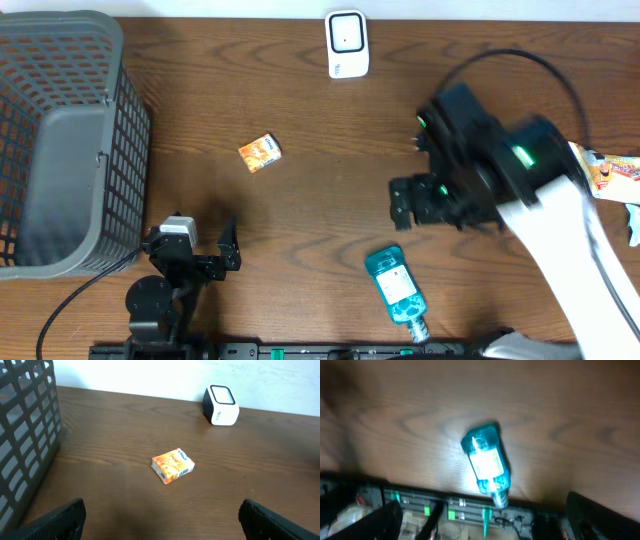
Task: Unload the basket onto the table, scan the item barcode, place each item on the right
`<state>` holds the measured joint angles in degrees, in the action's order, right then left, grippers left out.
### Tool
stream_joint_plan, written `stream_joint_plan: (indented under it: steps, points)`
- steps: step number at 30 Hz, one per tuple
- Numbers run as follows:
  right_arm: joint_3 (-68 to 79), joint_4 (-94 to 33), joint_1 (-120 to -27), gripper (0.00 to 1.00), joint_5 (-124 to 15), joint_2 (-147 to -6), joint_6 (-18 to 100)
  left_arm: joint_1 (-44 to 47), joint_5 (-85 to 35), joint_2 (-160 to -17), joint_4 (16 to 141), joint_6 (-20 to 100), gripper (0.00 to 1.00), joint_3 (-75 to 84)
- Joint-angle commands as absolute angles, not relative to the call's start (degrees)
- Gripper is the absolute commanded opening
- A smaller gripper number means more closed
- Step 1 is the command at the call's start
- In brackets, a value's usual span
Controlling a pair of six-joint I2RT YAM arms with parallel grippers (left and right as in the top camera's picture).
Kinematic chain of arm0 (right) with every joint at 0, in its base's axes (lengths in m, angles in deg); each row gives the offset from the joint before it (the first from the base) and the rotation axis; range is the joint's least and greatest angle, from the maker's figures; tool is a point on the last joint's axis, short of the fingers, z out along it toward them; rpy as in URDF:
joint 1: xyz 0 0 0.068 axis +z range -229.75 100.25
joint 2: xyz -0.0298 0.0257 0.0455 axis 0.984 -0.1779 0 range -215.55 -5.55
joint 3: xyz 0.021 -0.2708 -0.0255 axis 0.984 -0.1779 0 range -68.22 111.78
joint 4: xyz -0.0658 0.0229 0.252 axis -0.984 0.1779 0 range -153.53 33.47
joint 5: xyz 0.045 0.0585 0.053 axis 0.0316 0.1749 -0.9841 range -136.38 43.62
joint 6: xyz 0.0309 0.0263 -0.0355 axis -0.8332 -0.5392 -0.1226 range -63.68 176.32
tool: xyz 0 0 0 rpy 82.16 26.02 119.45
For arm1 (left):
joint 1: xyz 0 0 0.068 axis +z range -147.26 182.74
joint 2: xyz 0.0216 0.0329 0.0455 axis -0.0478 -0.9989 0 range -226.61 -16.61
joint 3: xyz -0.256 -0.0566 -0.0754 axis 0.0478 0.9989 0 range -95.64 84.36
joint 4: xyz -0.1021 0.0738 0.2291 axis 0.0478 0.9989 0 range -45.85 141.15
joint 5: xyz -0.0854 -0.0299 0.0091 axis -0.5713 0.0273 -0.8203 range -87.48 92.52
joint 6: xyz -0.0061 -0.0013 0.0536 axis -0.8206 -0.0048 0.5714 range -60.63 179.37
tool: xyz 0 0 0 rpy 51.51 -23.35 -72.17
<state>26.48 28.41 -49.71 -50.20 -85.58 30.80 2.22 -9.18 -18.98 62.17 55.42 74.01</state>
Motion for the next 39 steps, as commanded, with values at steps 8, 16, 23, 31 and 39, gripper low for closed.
stream_joint_plan:
  steps: [8, 16, 23, 31, 39]
  points:
    - [-6.85, 5.5, -42.1, 0.99, -49.74, -77.41, 22.47, 2.05, -9.49, -18.74, 62.15, 56.56, 0.98, 73.33]
    - [-10.85, -3.94, -40.64, 0.99, -49.52, -91.88, 22.49, 2.05, -9.51, -18.74, 62.12, 56.56, 0.98, 73.33]
    - [-10.85, -3.96, -40.64, 0.99, -49.5, -102.67, 24.16, 2.05, -9.51, -18.74, 62.15, 56.56, 0.98, 73.33]
    - [-10.85, -4.0, -40.64, 0.99, -49.98, -104.79, 30.58, 2.05, -9.49, -18.74, 62.15, 56.56, 0.98, 73.33]
    - [-10.85, -6.06, -40.64, 0.99, -51.66, -105.25, 35.7, 2.05, -9.49, -18.74, 62.15, 56.56, 0.98, 73.33]
